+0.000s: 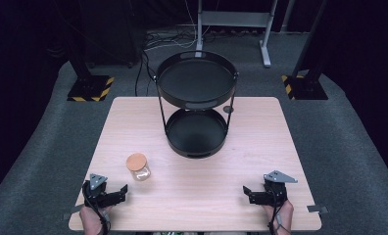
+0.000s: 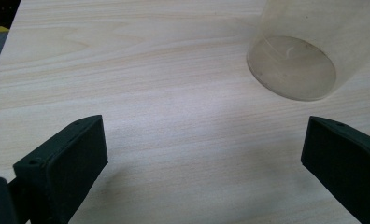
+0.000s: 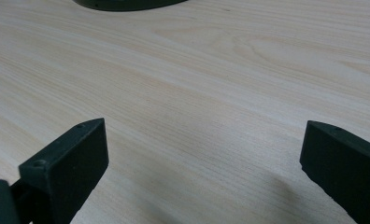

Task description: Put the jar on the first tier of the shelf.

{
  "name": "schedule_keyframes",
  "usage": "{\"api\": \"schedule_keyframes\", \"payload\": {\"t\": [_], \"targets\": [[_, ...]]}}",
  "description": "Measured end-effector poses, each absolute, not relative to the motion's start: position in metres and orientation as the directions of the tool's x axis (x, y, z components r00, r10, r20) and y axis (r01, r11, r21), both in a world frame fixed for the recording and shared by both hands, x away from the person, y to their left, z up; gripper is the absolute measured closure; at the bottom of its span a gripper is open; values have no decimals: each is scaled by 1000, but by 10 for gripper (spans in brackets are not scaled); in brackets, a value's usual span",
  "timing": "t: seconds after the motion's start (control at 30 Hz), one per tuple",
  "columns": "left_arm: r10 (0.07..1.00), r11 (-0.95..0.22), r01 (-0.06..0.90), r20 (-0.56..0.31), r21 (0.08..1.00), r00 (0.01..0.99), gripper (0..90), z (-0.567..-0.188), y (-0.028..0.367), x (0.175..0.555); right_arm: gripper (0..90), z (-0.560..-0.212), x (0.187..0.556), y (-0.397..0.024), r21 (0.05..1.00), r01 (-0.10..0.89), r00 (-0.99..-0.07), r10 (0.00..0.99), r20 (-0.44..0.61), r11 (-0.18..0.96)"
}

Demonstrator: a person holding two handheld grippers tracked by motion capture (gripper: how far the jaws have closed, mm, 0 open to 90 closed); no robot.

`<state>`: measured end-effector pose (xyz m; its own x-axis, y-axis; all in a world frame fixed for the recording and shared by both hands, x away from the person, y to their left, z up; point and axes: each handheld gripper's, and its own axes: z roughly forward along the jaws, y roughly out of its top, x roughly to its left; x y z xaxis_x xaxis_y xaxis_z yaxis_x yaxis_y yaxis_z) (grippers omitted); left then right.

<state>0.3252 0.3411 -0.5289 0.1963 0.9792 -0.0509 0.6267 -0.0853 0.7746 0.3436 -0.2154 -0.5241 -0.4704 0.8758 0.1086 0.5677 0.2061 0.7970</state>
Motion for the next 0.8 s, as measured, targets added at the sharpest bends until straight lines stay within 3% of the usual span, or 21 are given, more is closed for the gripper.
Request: {"api": "schedule_keyframes", "payload": {"t": [0.3,0.5,0.8], "targets": [[980,-92,634,-42,768,194,4,-529,340,326,6,-524,345,-215,792,572,-479,871,112,213],[977,-153,639,16,754,214,4,-529,334,327,7,-524,345,-215,791,574,-477,872,112,212],[974,-155,637,9,755,226,4,-529,335,326,7,-525,346,-215,786,578,-480,870,114,217]]}}
